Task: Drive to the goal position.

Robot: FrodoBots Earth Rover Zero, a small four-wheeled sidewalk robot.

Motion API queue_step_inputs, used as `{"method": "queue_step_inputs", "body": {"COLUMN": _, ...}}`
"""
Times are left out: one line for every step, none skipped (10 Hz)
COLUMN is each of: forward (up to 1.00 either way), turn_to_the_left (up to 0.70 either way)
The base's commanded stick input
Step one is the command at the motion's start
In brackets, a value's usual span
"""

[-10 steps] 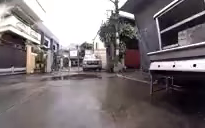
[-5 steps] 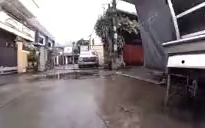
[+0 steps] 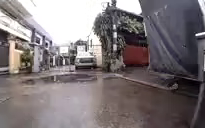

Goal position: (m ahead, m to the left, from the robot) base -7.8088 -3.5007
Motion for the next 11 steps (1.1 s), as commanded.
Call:
{"method": "queue_step_inputs", "body": {"forward": 1.00, "turn_to_the_left": 0.00}}
{"method": "queue_step_inputs", "body": {"forward": 1.00, "turn_to_the_left": 0.00}}
{"method": "queue_step_inputs", "body": {"forward": 1.00, "turn_to_the_left": 0.00}}
{"method": "queue_step_inputs", "body": {"forward": 1.00, "turn_to_the_left": 0.00}}
{"method": "queue_step_inputs", "body": {"forward": 1.00, "turn_to_the_left": 0.00}}
{"method": "queue_step_inputs", "body": {"forward": 1.00, "turn_to_the_left": 0.00}}
{"method": "queue_step_inputs", "body": {"forward": 1.00, "turn_to_the_left": 0.00}}
{"method": "queue_step_inputs", "body": {"forward": 1.00, "turn_to_the_left": 0.00}}
{"method": "queue_step_inputs", "body": {"forward": 1.00, "turn_to_the_left": 0.00}}
{"method": "queue_step_inputs", "body": {"forward": 1.00, "turn_to_the_left": 0.27}}
{"method": "queue_step_inputs", "body": {"forward": 1.00, "turn_to_the_left": 0.27}}
